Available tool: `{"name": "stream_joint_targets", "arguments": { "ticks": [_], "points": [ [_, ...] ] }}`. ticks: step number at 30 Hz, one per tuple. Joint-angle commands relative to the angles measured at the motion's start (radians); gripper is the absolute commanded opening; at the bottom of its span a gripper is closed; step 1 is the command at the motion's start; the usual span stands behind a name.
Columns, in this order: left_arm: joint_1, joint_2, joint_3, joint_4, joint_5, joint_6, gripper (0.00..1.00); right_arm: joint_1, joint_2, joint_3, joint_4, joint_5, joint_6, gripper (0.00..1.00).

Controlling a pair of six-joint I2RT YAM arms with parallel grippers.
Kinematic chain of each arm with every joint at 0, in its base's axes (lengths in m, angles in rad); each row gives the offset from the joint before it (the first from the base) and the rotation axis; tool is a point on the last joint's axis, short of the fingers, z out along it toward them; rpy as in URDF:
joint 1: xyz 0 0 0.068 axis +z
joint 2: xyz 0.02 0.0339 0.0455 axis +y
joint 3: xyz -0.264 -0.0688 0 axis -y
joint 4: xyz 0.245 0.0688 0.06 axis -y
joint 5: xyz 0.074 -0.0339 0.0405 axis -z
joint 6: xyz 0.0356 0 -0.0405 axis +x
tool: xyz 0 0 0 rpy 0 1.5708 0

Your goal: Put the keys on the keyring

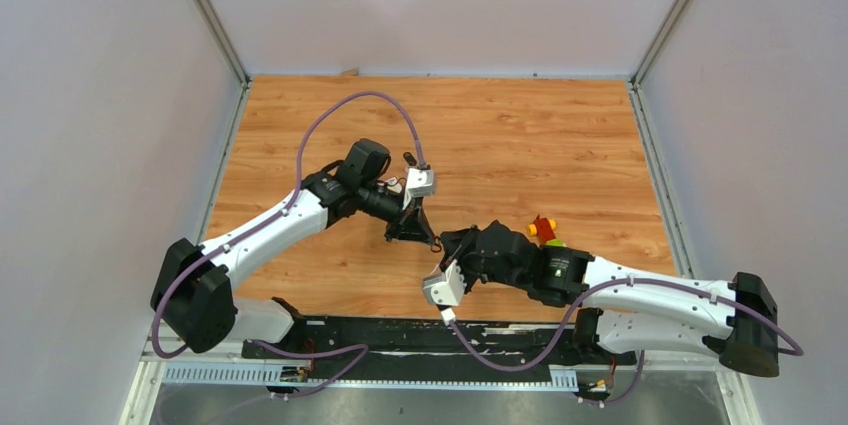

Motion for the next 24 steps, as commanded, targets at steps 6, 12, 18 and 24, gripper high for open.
{"name": "stream_joint_targets", "arguments": {
  "ticks": [6, 12, 18, 24],
  "points": [
    [-0.060, 0.037, 0.063, -0.180, 0.053, 0.066, 0.00, -0.037, 0.000, 0.104, 0.063, -0.052, -0.004, 0.00],
    [-0.061, 0.050, 0.101, -0.220, 0.071, 0.079, 0.00, -0.035, 0.011, 0.100, 0.083, -0.026, -0.015, 0.00],
    [-0.061, 0.033, 0.084, -0.208, 0.067, 0.082, 0.00, -0.037, -0.005, 0.076, 0.113, 0.009, -0.027, 0.00],
    [-0.061, 0.015, 0.066, -0.194, 0.037, 0.089, 0.00, -0.037, -0.008, 0.073, 0.116, 0.041, -0.022, 0.01]
  ]
}}
